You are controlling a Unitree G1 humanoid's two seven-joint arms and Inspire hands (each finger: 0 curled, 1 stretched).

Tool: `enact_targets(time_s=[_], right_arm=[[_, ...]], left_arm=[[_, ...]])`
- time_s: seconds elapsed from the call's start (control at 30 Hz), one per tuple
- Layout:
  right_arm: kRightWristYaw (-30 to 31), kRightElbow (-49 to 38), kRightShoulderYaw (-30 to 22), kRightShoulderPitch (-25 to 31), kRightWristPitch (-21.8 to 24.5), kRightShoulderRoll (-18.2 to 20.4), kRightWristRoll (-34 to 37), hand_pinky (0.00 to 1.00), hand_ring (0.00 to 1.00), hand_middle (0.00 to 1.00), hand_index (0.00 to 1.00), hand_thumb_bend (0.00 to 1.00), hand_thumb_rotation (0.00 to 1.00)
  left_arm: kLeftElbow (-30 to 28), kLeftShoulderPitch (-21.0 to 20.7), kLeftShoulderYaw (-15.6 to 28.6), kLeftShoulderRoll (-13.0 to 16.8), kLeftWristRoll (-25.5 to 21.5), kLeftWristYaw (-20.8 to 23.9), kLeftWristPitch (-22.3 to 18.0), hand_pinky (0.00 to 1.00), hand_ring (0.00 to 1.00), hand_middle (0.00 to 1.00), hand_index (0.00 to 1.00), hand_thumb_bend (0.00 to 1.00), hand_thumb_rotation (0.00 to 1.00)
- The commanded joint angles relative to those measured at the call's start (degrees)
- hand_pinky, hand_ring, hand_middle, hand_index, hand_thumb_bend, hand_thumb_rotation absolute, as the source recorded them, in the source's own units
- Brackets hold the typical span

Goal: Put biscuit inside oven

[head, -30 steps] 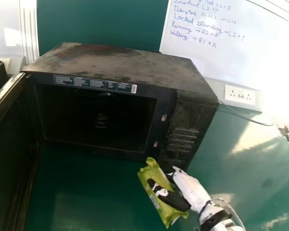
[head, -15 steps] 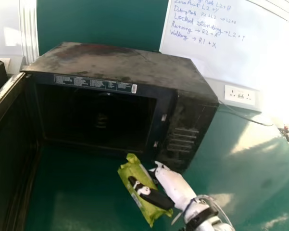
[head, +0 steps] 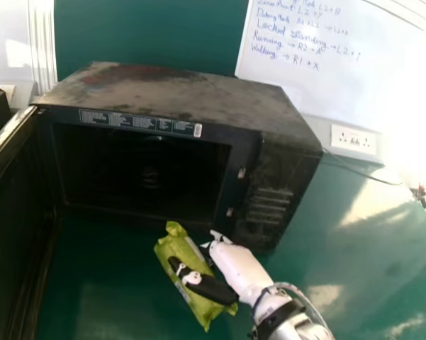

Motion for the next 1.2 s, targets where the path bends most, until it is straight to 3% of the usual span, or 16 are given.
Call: enact_targets(time_s=[0.0, 0.3, 1.17], right_arm=[[-1.03, 1.27, 0.71, -1.91, -0.61, 0.94, -0.38, 0.00, 0.00, 0.00, 0.09, 0.60, 0.00], [-2.00, 5.32, 2.37, -7.33, -0.12, 3.95, -1.66, 0.00, 0.00, 0.00, 0.08, 0.58, 0.00], [-6.34, 18.86, 6.11, -21.53, 1.06, 10.01, -5.49, 0.00, 0.00, 0.00, 0.08, 0.60, 0.00]], left_arm=[[-0.33, 0.32, 0.27, -0.51, 0.30, 0.50, -0.44, 0.74, 0.84, 0.88, 0.85, 0.85, 0.88], [-0.11, 0.35, 0.20, -0.36, 0.04, 0.25, -0.74, 0.79, 0.84, 0.88, 0.86, 0.85, 0.88], [-1.09, 1.31, 0.17, -1.34, 0.13, 0.67, -0.41, 0.76, 0.83, 0.88, 0.86, 0.85, 0.89]])
